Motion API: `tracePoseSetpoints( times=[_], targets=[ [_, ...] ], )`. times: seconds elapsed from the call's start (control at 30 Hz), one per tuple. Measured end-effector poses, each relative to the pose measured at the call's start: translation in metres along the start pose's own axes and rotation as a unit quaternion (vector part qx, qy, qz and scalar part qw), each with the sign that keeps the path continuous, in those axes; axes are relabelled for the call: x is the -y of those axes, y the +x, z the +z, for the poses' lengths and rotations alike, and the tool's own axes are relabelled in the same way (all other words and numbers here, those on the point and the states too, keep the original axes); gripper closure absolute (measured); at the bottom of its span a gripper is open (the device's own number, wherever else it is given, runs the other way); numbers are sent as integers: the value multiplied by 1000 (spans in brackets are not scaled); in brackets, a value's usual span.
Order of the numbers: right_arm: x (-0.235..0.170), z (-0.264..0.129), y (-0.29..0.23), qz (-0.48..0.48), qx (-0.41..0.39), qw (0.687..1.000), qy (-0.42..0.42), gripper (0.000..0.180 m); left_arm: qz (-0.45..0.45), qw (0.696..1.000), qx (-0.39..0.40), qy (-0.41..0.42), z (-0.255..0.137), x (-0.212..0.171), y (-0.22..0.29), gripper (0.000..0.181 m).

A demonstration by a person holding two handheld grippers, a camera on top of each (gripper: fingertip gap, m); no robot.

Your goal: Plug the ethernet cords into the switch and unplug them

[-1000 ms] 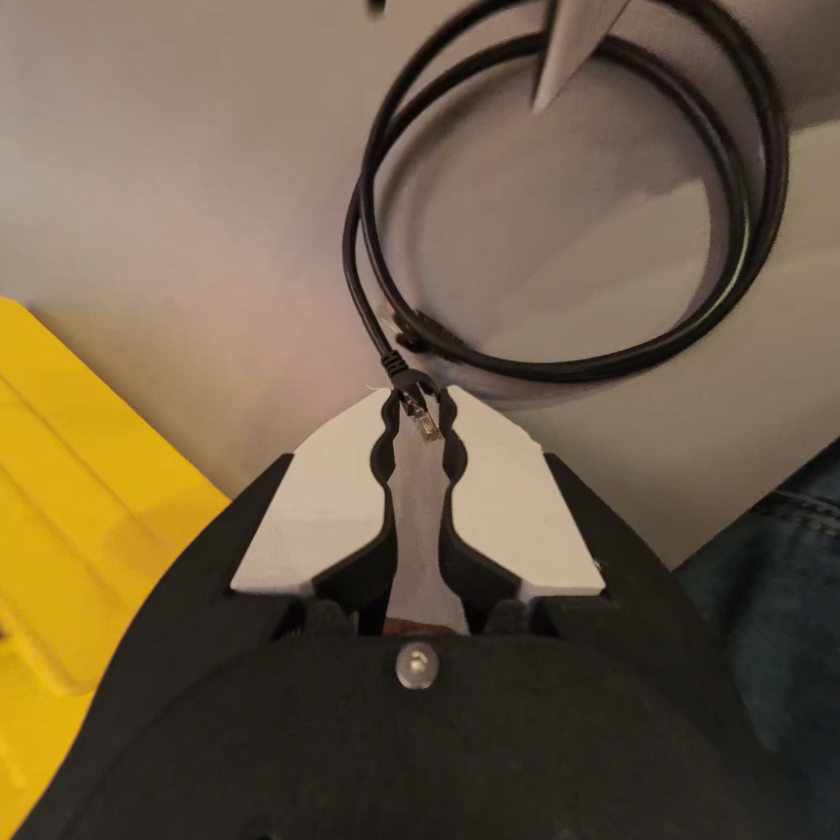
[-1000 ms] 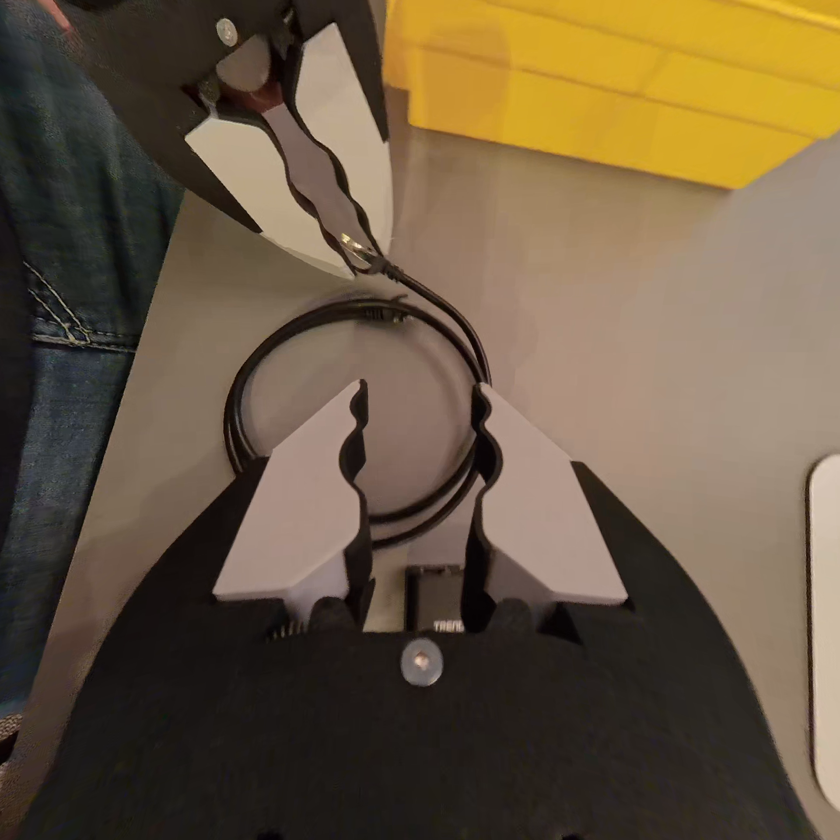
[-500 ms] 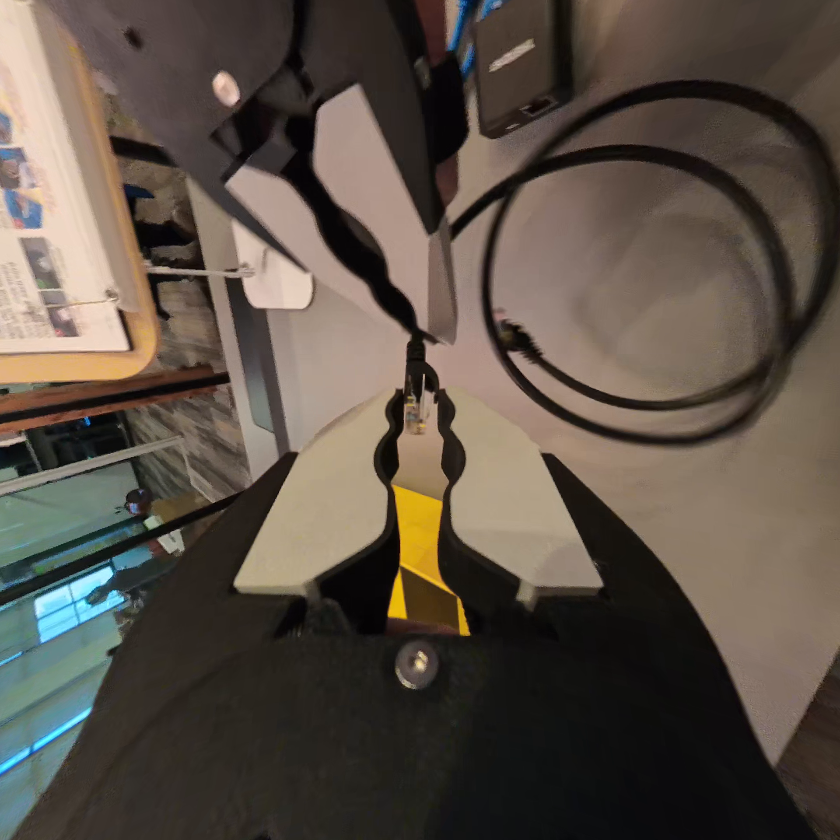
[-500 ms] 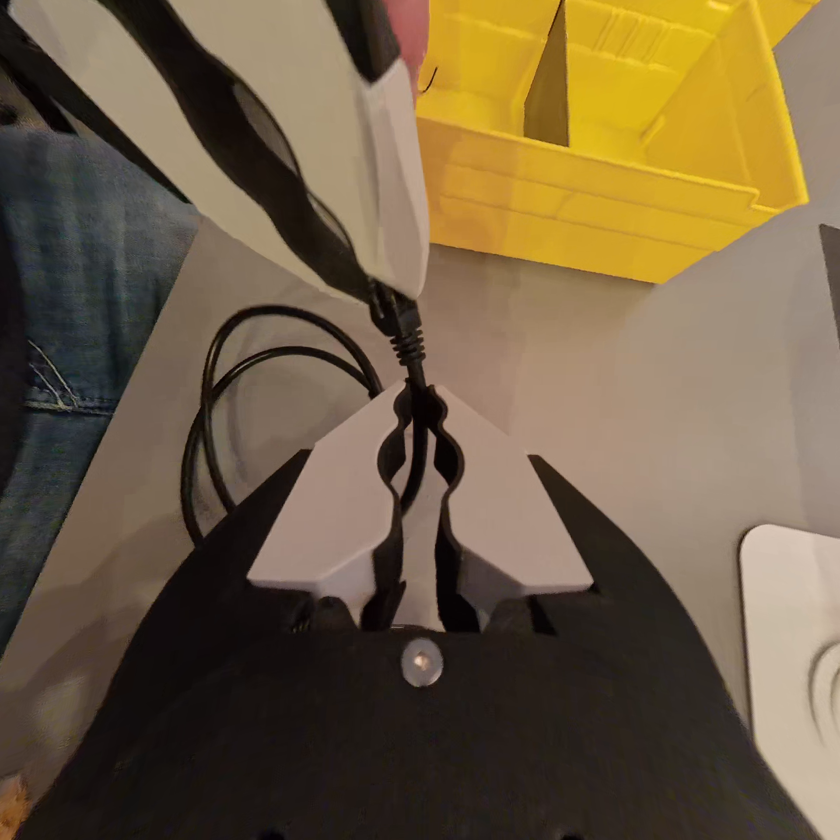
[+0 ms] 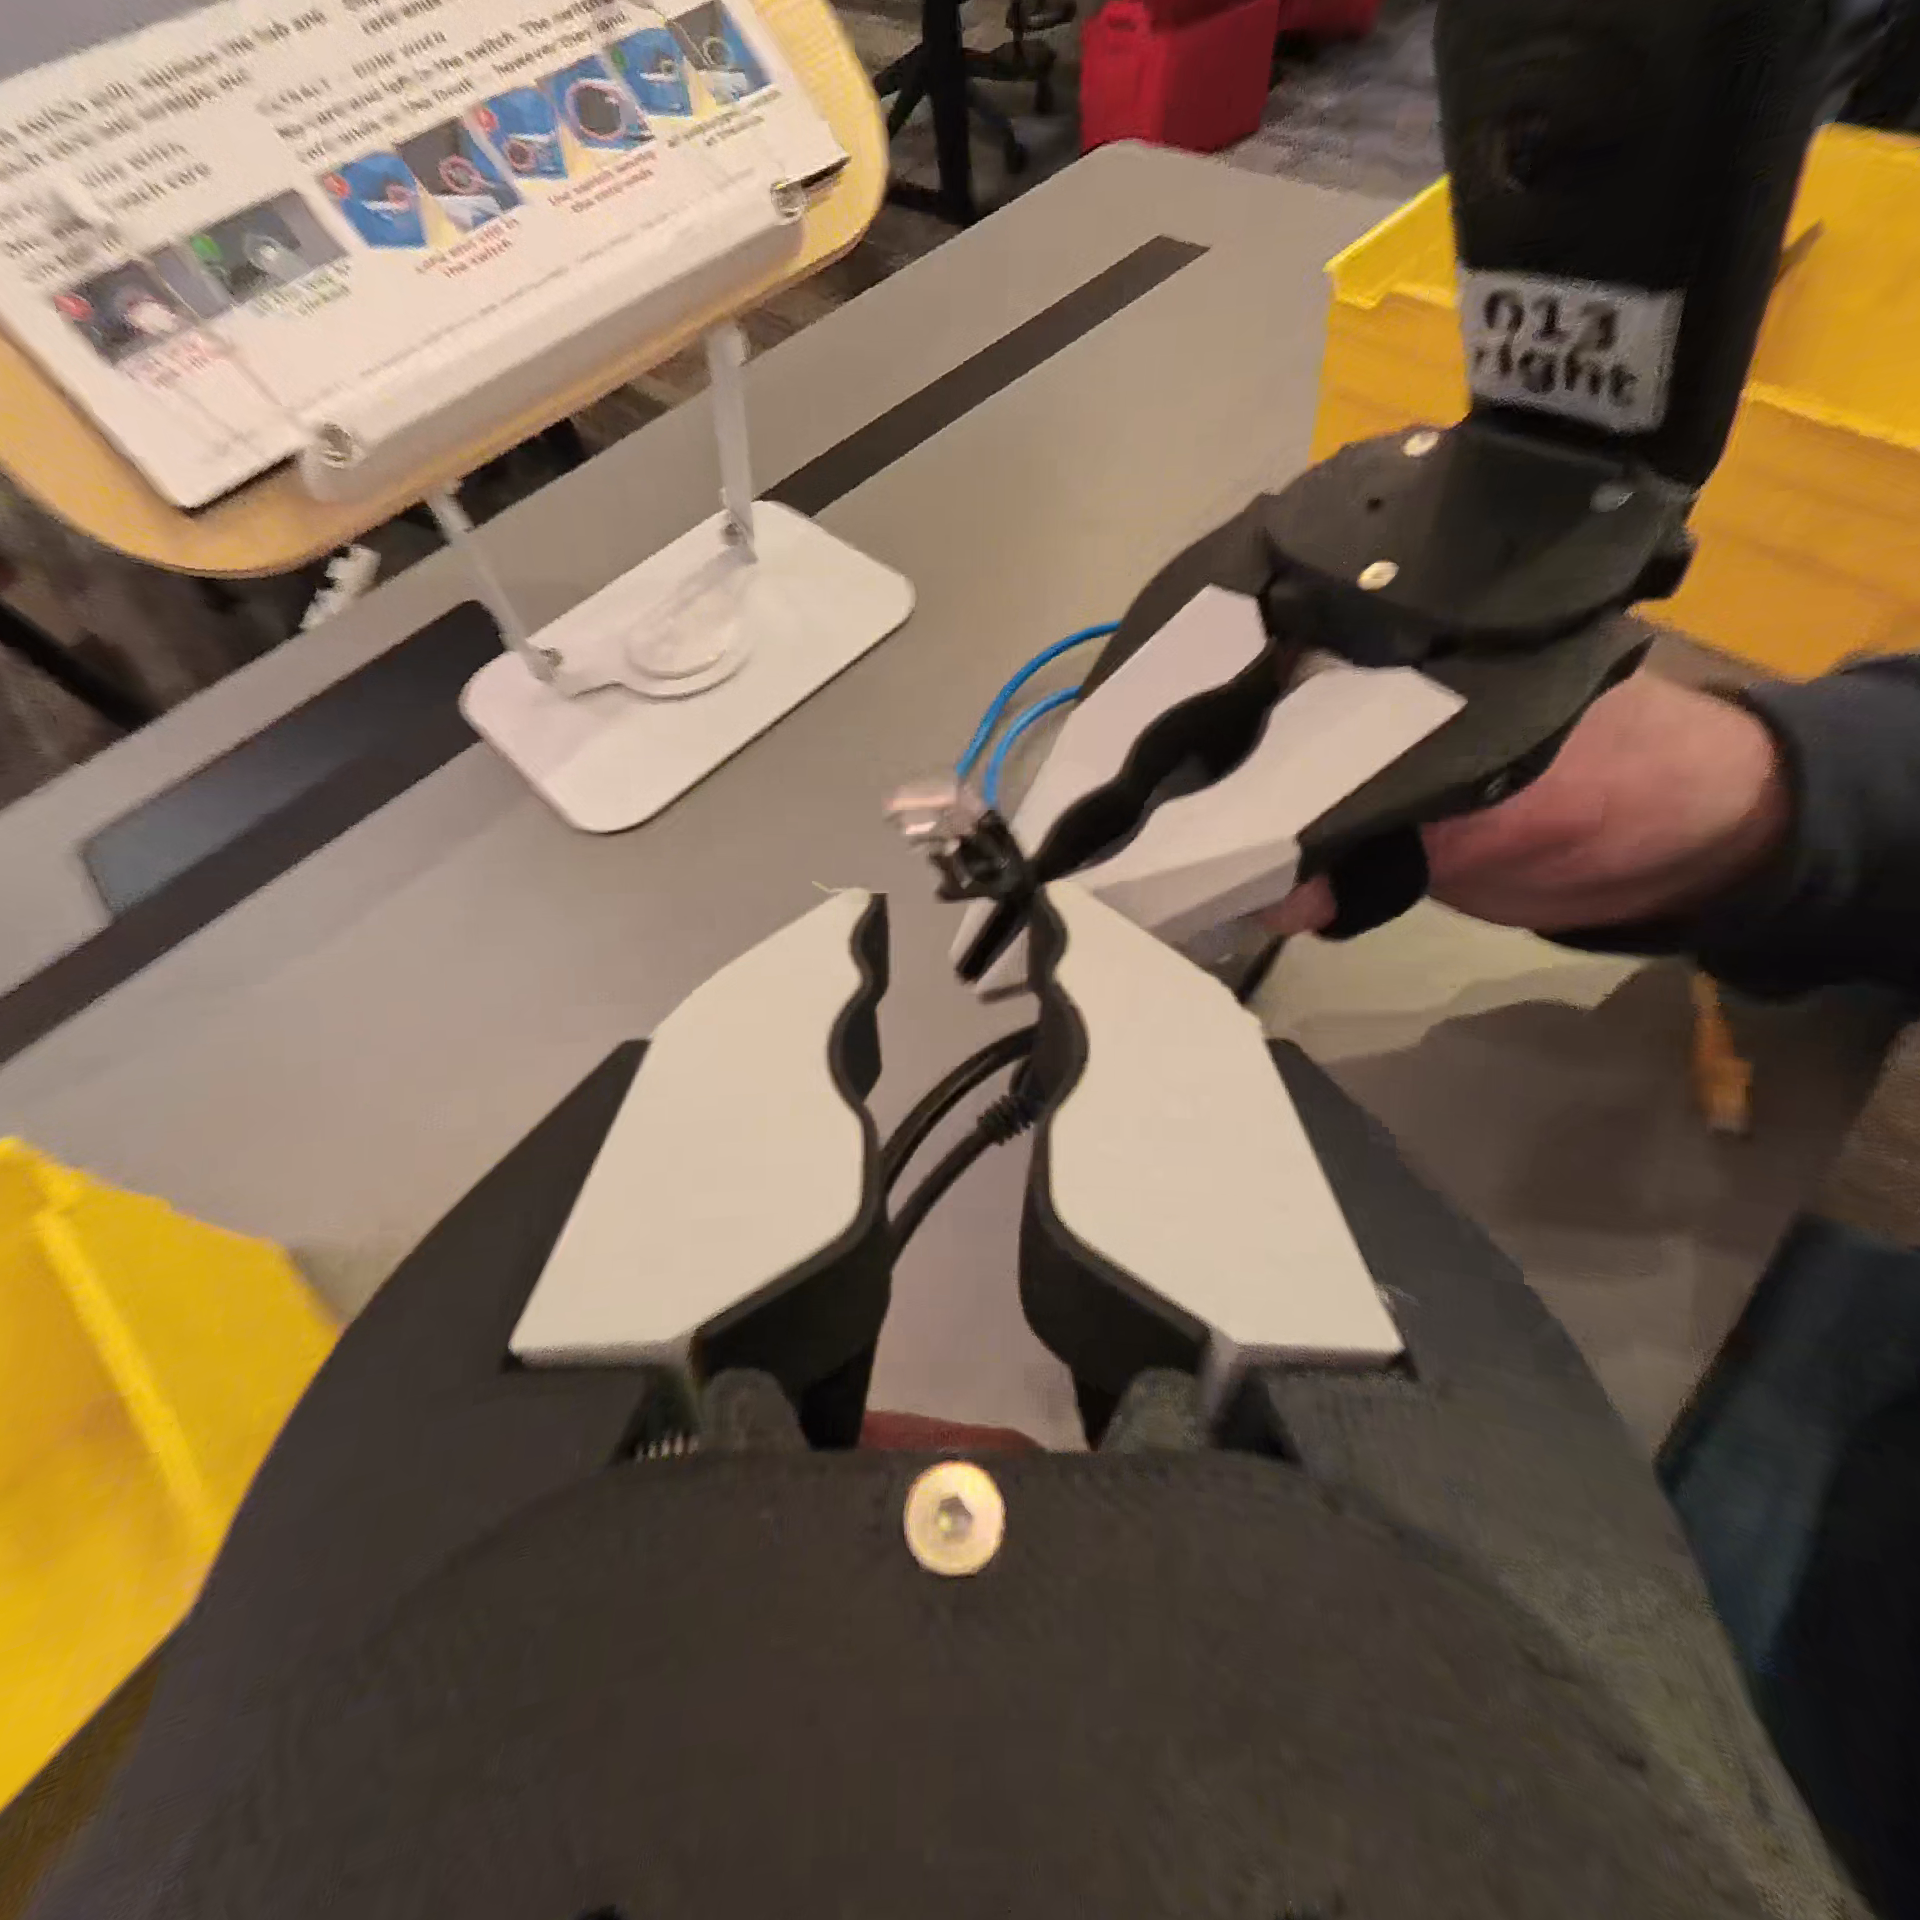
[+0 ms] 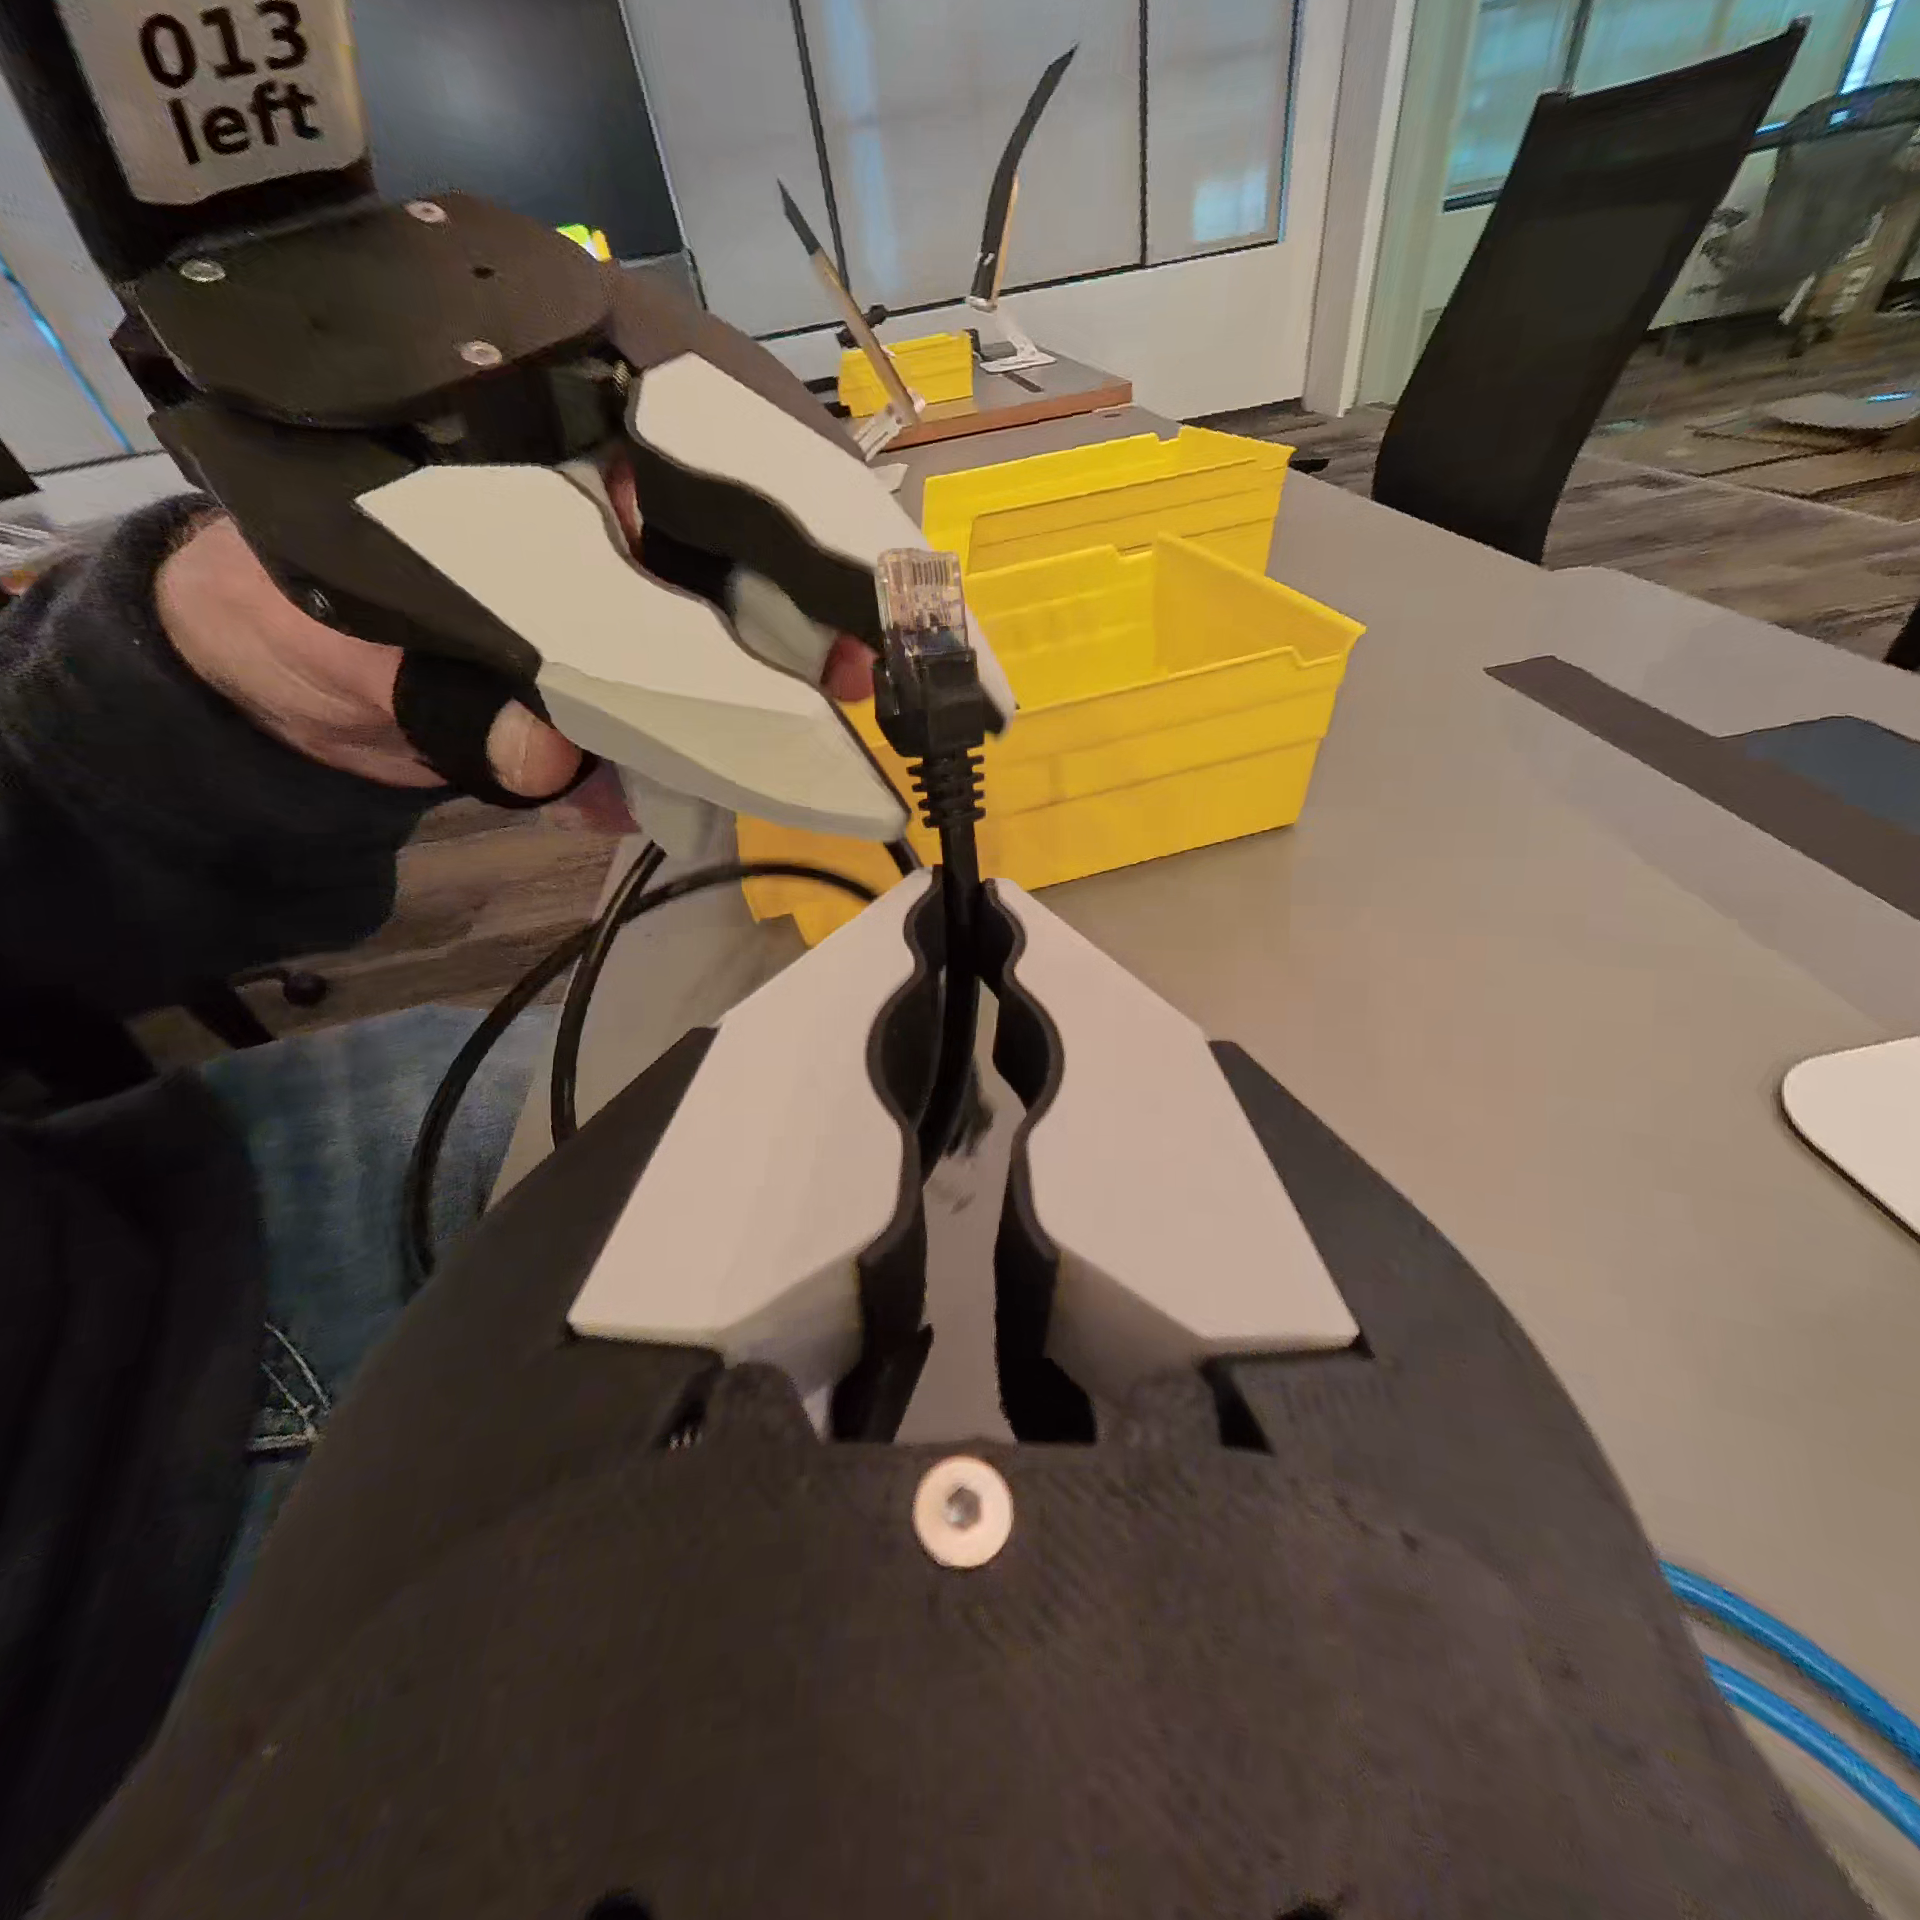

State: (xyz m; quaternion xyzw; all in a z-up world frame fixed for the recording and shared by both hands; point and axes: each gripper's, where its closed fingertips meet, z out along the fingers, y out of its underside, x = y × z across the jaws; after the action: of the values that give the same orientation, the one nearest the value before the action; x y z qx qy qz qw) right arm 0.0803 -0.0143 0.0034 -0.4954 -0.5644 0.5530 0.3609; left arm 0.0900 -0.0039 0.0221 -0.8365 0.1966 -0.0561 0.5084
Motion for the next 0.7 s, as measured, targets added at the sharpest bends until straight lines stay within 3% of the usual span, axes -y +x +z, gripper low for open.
tracePoseSetpoints(
  times=[0.07,0.23,0.43,0.57,0.7],
  targets=[
    [-1,1,-3,-1,-7,1000,2,176,-15,1000,-20,3,5,0,8,165],
    [-1,0,-4,26,-8,999,24,176,-22,998,-37,39,8,6,14,169],
    [-14,-2,-8,32,4,999,-17,167,1,998,-46,46,11,6,17,170],
    [-11,-30,9,10,-45,997,-57,151,50,998,-14,28,12,7,8,170],
    [25,-48,7,-24,-61,996,-68,150,132,991,25,-18,18,2,7,170]
  ],
)
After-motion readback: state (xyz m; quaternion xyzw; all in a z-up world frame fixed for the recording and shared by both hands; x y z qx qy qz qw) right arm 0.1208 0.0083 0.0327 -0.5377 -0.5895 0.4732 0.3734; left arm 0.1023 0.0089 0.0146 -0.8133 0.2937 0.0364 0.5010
